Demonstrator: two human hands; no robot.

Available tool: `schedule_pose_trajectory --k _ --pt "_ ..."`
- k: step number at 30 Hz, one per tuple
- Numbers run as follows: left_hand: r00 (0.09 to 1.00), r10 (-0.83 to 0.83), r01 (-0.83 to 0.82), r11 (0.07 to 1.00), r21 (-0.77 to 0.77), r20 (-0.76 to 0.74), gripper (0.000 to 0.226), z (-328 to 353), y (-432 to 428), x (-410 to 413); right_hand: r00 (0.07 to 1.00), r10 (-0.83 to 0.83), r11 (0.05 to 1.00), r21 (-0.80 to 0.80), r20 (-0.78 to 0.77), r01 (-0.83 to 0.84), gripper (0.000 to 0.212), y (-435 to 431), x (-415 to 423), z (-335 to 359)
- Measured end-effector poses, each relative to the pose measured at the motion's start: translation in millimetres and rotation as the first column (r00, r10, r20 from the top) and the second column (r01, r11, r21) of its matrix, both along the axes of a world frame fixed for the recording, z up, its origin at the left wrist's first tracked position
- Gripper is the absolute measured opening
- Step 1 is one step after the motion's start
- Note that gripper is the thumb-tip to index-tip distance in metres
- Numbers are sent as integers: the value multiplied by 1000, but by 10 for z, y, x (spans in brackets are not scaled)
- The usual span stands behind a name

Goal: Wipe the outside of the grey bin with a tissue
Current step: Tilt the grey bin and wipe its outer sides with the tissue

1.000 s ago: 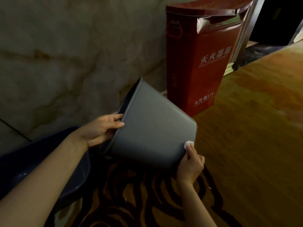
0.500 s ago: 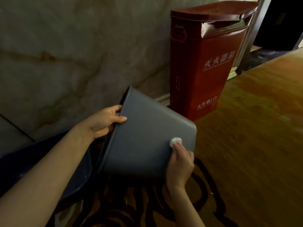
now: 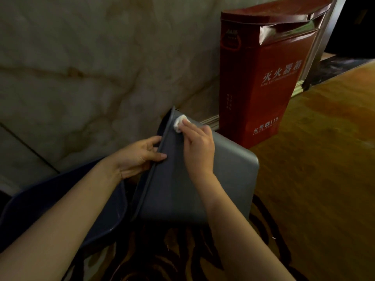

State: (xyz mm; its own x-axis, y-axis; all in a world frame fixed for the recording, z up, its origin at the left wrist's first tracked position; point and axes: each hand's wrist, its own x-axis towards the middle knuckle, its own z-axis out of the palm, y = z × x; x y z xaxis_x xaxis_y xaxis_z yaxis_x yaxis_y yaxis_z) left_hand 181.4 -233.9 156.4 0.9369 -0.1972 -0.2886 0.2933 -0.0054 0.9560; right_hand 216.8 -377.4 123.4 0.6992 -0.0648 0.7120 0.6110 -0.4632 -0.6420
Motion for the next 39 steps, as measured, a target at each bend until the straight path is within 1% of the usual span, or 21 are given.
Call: schedule_pose_trajectory --k 2,4,6,8,9,11,13,15,17,20,22,25,27,28,30,32,33,35,36,37,39 --pt "1000 -21 21 1000 7 -10 46 5 10 -2 996 -55 998 23 -73 57 20 -89 88 26" --pt "999 -29 29 999 17 -22 51 13 33 -7 963 -77 995 36 -260 90 22 -225 244 16" --pt "999 -38 40 998 41 -38 54 13 56 -18 875 -81 995 5 -477 95 25 -399 392 -48" --pt "998 -38 42 996 85 -50 60 18 77 -24 806 -99 994 -20 -584 108 26 -539 420 -133" --pt "998 -33 38 993 115 -47 57 23 84 -22 795 -116 992 -37 -596 117 25 -581 395 -165" --pt "999 -14 19 983 182 -30 46 60 72 -19 797 -141 990 -71 -587 123 24 -621 296 -224" --pt "999 40 -32 981 193 -35 34 88 37 10 801 -113 994 -68 -588 90 22 -610 203 -300" --pt "990 136 -130 980 154 -31 26 67 26 67 788 -73 997 -42 -612 60 20 -547 90 -395" --pt "979 201 -198 976 91 -28 18 75 14 95 771 -52 997 8 -635 73 22 -463 -35 -493" --pt "976 214 -214 977 9 -47 16 68 30 99 788 -78 986 71 -610 153 23 -365 -160 -515" --pt "976 211 -212 977 -21 -64 21 44 48 101 853 -55 990 85 -520 116 21 -242 -222 -405" --pt "982 181 -185 981 -55 -57 35 20 25 109 968 65 997 54 -242 -53 23 62 -369 -145" --pt "987 156 -158 986 -56 -34 29 21 -8 111 991 68 997 46 -118 -63 25 158 -418 -81" --pt "989 146 -148 987 -65 -32 24 17 -11 107 994 34 998 63 -102 -28 25 130 -391 -93" --pt "991 131 -133 989 -64 -34 20 -3 25 95 987 -64 992 103 -144 79 26 -52 -302 -193" --pt "992 121 -122 992 -44 -32 21 -18 87 77 944 -165 968 137 -285 210 26 -326 -197 -334" --pt "993 115 -116 992 -43 -32 21 -21 109 62 898 -209 945 155 -386 287 25 -472 -123 -406" --pt "995 93 -95 994 -52 -35 21 -15 131 35 769 -256 895 158 -585 418 23 -749 23 -520" --pt "996 83 -85 995 -50 -38 22 -7 137 26 718 -254 885 144 -648 443 23 -860 78 -558" --pt "997 72 -74 996 -43 -42 22 4 140 19 689 -252 888 122 -679 444 24 -941 118 -574" --pt "997 52 -53 998 -26 -53 23 31 153 6 669 -273 903 56 -691 425 24 -1004 163 -550"
